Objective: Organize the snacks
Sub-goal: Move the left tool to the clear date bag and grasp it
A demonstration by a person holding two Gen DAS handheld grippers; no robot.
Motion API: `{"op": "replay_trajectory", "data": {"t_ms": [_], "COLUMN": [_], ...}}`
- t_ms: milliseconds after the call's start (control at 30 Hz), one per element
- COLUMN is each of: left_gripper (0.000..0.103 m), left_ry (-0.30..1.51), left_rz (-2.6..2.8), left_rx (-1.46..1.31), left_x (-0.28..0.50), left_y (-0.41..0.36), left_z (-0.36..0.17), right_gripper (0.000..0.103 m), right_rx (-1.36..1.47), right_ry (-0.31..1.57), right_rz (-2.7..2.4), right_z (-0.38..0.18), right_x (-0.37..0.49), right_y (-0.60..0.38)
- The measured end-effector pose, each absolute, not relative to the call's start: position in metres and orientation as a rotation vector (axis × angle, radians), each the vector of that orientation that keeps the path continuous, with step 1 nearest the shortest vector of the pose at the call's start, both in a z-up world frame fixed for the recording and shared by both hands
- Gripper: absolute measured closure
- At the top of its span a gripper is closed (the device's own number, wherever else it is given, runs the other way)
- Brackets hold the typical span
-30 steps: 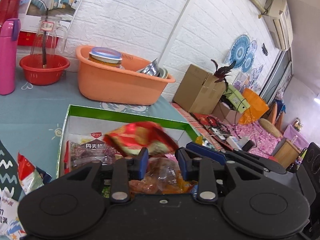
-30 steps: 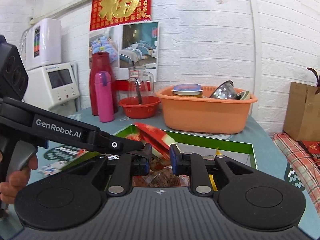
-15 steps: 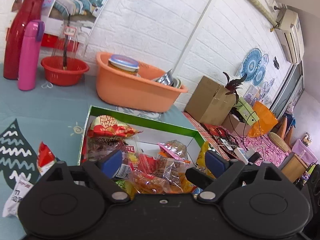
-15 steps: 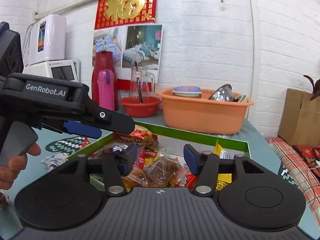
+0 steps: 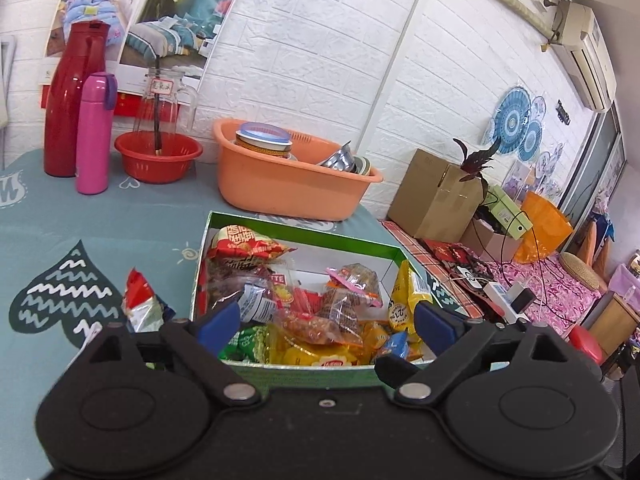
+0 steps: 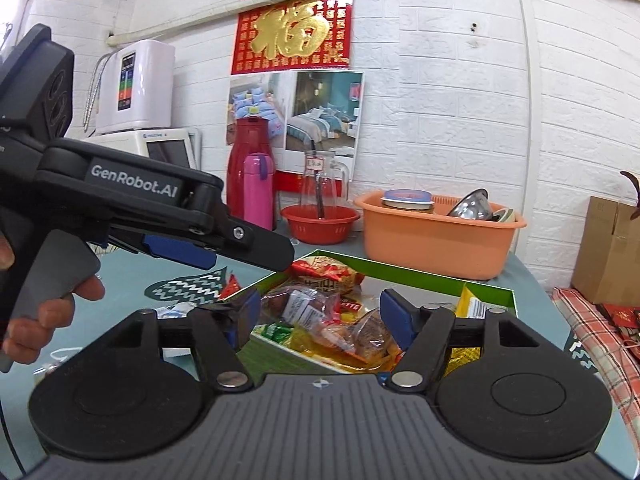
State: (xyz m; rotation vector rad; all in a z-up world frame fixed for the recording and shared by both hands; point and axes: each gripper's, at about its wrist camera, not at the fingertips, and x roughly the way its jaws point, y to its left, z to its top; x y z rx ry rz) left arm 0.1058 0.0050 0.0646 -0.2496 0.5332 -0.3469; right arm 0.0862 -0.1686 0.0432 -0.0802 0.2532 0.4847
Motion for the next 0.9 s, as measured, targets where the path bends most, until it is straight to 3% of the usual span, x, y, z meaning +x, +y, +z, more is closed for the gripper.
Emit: {"op": "replay_trajectory", "data": {"t_ms": [233, 467, 900], "left_gripper": [0.0, 0.0, 0.0], "left_ry": [0.534, 0.459, 0.662], "left_rz": [-0.341, -0.171, -0.143], "left_rx": [-0.285, -0.309, -0.317], "left_x": [0.076, 0.02, -0.024], "left_y": [0.029, 0.099, 0.112], "left_z": [0.067, 0.077, -0.008], "right_gripper": [0.0, 0.0, 0.0], "right_rx": [-0.093, -0.121, -0.166], "right_ry": [0.27, 0.291, 0.369], "right_rz": [0.533, 0.618, 0.686], "right_z": [0.043, 0.037, 0.022], "right_x": [0.068, 0.055, 0.057], "right_y": [-0.162, -0.145, -0.105]}}
